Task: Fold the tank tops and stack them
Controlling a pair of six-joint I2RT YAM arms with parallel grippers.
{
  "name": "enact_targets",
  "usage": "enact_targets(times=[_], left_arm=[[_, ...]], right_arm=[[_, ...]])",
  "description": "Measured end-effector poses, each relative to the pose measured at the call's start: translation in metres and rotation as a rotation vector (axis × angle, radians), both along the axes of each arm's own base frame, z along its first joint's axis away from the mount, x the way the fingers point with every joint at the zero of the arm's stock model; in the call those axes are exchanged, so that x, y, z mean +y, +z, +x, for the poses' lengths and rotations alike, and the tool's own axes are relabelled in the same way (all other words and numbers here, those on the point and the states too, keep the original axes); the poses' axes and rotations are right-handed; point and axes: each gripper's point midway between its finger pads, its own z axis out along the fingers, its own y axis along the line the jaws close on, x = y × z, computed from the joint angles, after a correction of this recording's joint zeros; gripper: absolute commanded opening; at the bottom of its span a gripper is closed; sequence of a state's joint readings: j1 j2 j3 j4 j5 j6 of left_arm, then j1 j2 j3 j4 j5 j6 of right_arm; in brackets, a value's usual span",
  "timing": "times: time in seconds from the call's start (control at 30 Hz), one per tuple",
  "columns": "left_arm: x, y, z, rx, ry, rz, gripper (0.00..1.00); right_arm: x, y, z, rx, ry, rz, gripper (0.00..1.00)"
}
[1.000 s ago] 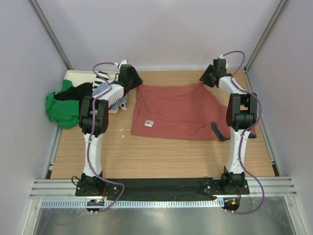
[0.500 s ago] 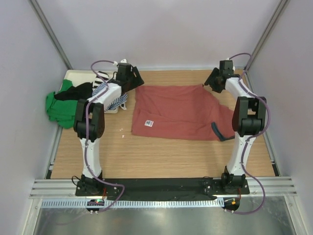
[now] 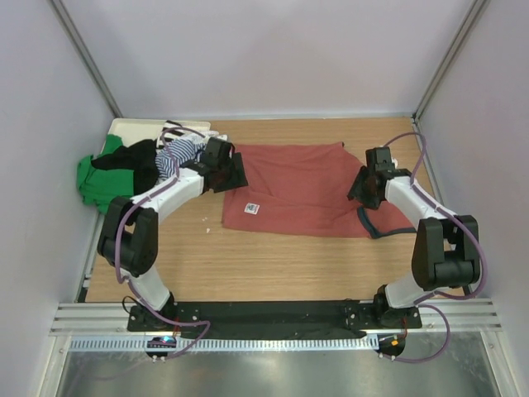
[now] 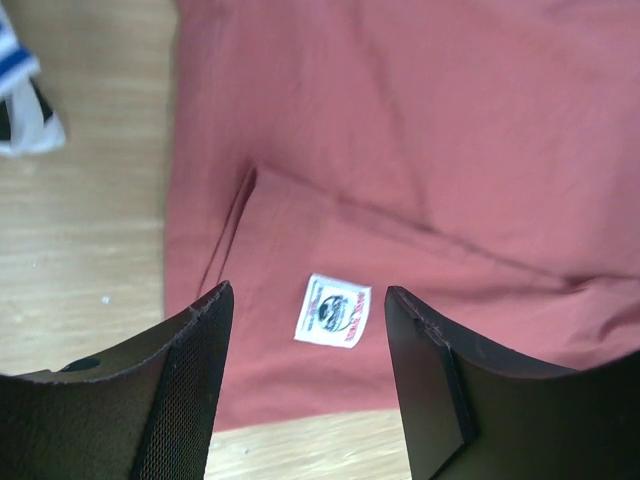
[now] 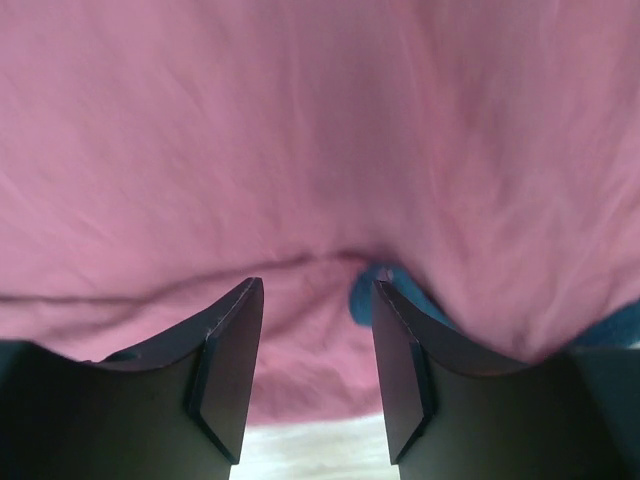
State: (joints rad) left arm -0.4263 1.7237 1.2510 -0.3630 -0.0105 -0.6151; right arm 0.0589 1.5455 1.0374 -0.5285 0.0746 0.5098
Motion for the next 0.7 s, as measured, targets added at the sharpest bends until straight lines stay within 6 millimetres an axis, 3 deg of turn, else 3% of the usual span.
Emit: enact_targets(times=[0.17,0.37,0.4,0.53,0.6,0.7], left_arm=[[0.006,-0.018,-0.015,0.047,-0.014,0.049,0.62],[0.011,-0.020,-0.013,0.037,-0.008,0.075,0.61],[0.012,-0.021,-0.013,0.038,-0.009,0.080,0.61],[0.013,-0.032,-0.013,0.055,-0.013,0.101,0.58],[0.015,-0.040,-0.014,0.072,-0.011,0.115,0.57],[0.018,-0.052,-0.015,0.098,-0.004,0.140,0.56]], right_arm=[[0.000,-0.021,-0.029,0.062,-0.010,-0.009,0.52],[-0.003,-0.025,-0.028,0.053,-0.025,-0.019,0.45],[-0.003,-0.025,-0.026,0.048,-0.026,-0.020,0.38],[-0.003,-0.028,-0.021,0.037,-0.028,-0.022,0.25],[-0.003,-0.029,-0.020,0.038,-0.027,-0.022,0.11],[-0.003,-0.029,-0.018,0.032,-0.026,-0.023,0.06]])
